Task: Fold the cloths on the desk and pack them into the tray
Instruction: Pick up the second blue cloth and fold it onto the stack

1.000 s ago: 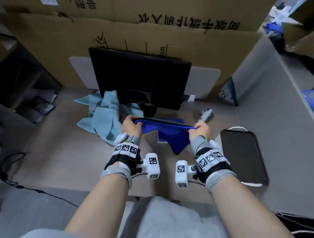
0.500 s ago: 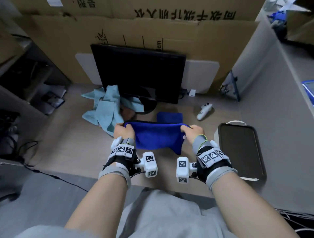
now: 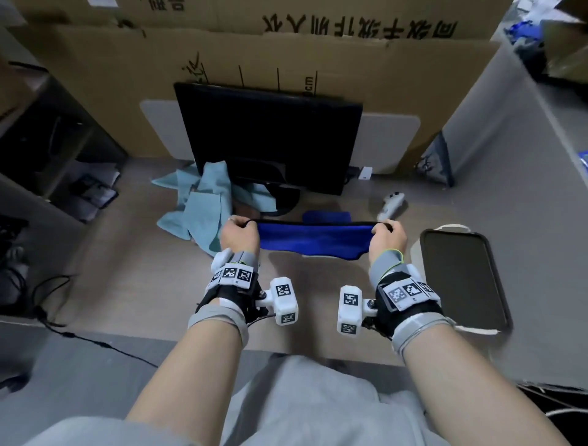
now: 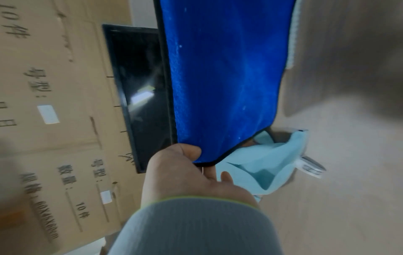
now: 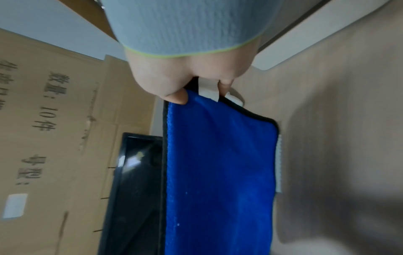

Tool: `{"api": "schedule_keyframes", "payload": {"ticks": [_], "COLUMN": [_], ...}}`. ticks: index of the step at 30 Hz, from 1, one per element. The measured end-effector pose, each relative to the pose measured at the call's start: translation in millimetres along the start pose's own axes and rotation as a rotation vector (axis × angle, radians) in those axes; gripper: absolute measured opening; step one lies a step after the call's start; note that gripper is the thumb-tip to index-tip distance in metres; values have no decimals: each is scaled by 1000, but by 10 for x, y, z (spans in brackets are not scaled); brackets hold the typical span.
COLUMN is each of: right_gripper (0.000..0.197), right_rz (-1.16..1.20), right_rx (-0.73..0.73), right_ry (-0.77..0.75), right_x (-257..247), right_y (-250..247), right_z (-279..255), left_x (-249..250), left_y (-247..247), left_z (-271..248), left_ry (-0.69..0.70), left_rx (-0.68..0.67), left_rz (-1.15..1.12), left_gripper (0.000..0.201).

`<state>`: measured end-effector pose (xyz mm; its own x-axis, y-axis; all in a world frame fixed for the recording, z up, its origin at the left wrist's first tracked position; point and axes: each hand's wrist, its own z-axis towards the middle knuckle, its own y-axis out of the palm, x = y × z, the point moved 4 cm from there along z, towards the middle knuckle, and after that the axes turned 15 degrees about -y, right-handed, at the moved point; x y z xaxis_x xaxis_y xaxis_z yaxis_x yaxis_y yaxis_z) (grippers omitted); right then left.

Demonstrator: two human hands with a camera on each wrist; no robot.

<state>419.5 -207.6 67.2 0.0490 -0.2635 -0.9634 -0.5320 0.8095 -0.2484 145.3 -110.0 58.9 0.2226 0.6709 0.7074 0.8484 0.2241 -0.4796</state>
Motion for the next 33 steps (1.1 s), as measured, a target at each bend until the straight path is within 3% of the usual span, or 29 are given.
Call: {"api": "schedule_keyframes", "payload": {"ticks": [8,14,19,22,26,33], "right_gripper": [25,27,32,34,38,29], "right_rz": [-316,-499,-471,-482,-485,-458], "right_rx": [12,-66,-53,-56,-101,-120], "right_ry": [295,426,428,452,488,500], "right_x": [1465,1946,1852,1806,1792,1969], "right_y": [-133,-246,-187,-204,-144,-10], "right_z": [-582,-951,-878,-756,-568,-223], "left_x": [-1410,-1795,-1678,-1504,-1313,-1194], "left_y": [133,100,217,389,585,969], "left_z": [433,524,641,699,753,975], "left_ry": [-177,-242,-208,-126,-65,-109], "left_rx": [-56,-144,-219,-259,-223,-192], "left_rz": [329,445,410,416,464,627], "left_gripper": [14,12,3,14,17,16]}}
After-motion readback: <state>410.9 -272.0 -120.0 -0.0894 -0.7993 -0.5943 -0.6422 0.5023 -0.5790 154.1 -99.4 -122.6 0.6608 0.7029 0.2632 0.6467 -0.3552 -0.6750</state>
